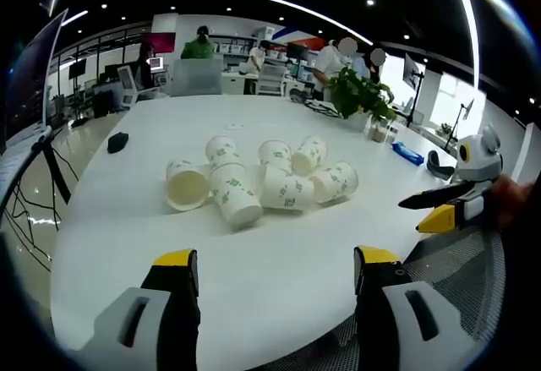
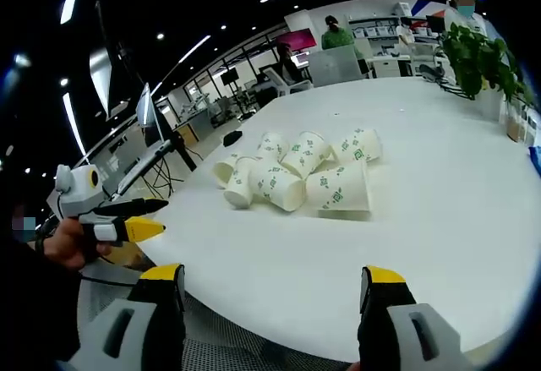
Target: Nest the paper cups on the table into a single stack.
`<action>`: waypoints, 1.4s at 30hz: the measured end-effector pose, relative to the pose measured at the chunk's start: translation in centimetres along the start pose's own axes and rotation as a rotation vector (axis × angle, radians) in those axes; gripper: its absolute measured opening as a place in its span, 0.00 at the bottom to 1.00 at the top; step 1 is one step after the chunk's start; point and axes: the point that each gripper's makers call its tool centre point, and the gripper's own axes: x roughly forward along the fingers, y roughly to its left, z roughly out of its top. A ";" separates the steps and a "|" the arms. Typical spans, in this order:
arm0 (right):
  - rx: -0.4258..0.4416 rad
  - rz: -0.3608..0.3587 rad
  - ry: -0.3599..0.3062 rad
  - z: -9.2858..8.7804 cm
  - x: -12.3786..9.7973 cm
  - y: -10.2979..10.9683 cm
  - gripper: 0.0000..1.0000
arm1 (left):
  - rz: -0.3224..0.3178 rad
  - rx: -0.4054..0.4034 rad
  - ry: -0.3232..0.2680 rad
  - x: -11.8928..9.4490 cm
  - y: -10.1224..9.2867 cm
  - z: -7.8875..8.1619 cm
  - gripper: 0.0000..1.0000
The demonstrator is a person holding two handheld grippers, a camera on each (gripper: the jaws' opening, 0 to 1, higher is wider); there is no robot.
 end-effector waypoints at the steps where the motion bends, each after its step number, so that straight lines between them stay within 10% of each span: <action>1: 0.000 -0.001 -0.001 0.0 0.0 -0.1 0.86 | -0.001 0.001 0.000 0.0 0.0 0.0 0.74; 32: 0.080 -0.023 -0.045 1.1 -0.6 -0.6 0.74 | -0.009 -0.003 -0.007 0.0 0.0 0.0 0.74; 42: 0.035 -0.065 -0.035 3.0 0.2 -4.0 0.65 | -0.016 0.000 -0.006 0.1 -0.3 -0.1 0.74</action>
